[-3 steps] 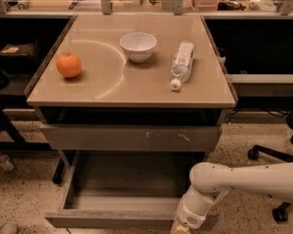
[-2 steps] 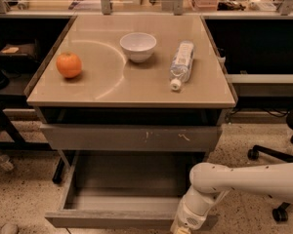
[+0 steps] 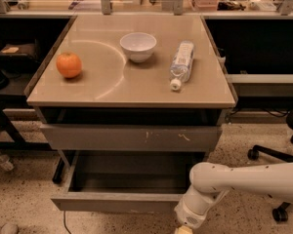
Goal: Close middle drawer
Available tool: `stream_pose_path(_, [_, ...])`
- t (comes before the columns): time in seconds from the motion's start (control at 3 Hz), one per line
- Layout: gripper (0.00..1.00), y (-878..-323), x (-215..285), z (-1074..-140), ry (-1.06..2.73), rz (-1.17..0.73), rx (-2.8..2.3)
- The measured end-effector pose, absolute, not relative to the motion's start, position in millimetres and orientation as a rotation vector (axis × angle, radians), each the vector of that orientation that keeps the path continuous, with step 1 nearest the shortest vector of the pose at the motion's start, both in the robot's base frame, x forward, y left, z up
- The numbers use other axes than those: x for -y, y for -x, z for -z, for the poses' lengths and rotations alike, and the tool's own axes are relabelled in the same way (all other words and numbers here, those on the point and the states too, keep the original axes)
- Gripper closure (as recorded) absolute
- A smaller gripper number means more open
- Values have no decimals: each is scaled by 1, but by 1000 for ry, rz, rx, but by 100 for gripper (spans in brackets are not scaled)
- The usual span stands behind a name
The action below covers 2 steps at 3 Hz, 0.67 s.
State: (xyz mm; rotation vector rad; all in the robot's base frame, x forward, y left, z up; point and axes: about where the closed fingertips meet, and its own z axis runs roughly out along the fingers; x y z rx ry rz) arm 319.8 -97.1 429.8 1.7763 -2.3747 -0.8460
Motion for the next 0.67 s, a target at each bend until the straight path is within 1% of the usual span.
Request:
stream_pose_path(0.33, [18,-320,97,-430,-1776,846,2375])
stream_pose_path(0.67, [42,-320,97,-430,-1776,846,2375])
